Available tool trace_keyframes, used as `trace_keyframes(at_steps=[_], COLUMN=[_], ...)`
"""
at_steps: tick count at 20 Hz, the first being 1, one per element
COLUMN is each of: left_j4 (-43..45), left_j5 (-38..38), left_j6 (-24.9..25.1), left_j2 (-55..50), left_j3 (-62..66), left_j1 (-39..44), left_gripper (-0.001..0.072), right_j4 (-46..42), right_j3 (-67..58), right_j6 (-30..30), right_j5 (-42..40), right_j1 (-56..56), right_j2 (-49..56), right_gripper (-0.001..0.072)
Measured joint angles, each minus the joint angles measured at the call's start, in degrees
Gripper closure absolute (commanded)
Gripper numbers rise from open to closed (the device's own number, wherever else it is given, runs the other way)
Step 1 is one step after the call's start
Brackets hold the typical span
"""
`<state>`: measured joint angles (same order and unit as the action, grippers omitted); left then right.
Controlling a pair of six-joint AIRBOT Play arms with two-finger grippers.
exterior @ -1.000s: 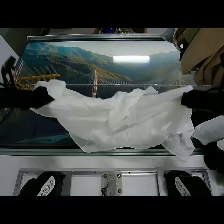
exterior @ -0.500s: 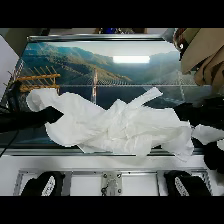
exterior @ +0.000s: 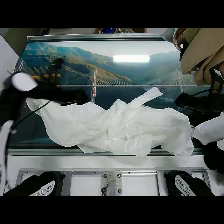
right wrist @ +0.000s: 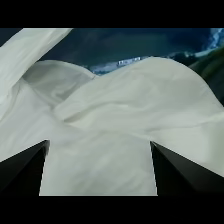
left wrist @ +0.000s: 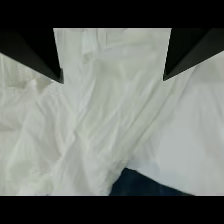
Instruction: Fold the clothes and pants, and hang the long-sleeved shirts on hangers.
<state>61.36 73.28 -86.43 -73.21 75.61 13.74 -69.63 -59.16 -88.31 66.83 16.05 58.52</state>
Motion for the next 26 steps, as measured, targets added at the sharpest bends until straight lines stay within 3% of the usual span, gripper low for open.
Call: trace_keyframes(at_steps=[5, 8, 13, 14, 15, 16, 17, 22, 26], left_j4=[-0.22, -4.57, -15.08, -16.17, -16.87, -17.53, -17.99, -18.75, -10.71], left_j5=[-0.48, 1.07, -2.89, -3.54, -3.98, -4.57, -4.87, -5.7, -7.76], left_j6=[2.1, 2.6, 2.97, 2.99, 2.99, 2.99, 3.02, 2.01, 2.08], left_j2=[-26.49, -39.89, -48.96, -49.59, -50.05, -50.4, -50.58, -47.32, -30.53], left_j3=[22.95, 36.46, 38.93, 38.47, 38.21, 38.18, 38.42, 42.91, 36.04], left_j1=[12.13, 15.58, 17.27, 17.59, 17.9, 18.21, 18.38, 15.43, 10.73], left_gripper=[-0.0013, -0.0013, -0.0013, 0.0056, 0.0294, 0.062, 0.0693, 0.0695, 0.0694], right_j4=[9.35, 12.68, 14.84, 14.97, 15.1, 15.28, 15.28, 15.45, 15.47], right_j3=[0.0, 0.0, -0.02, -0.02, -0.02, -0.02, -0.02, -0.04, -0.04], right_j6=[4.46, 7.04, 9.57, 9.81, 9.99, 10.19, 10.34, 11.74, 12.87], right_j5=[-2.62, -2.82, -1.95, -1.77, -1.68, -1.6, -1.46, -1.44, -1.42], right_j1=[5.95, 6.86, 7.28, 7.32, 7.32, 7.32, 7.32, 7.45, 7.45], right_j2=[8.5, 9.57, 9.62, 9.62, 9.62, 9.62, 9.62, 8.44, 3.39], right_gripper=[0.0, 0.0, -0.0001, -0.0001, 0.0, 0.0, 0.0, 0.0003, 0.0003])
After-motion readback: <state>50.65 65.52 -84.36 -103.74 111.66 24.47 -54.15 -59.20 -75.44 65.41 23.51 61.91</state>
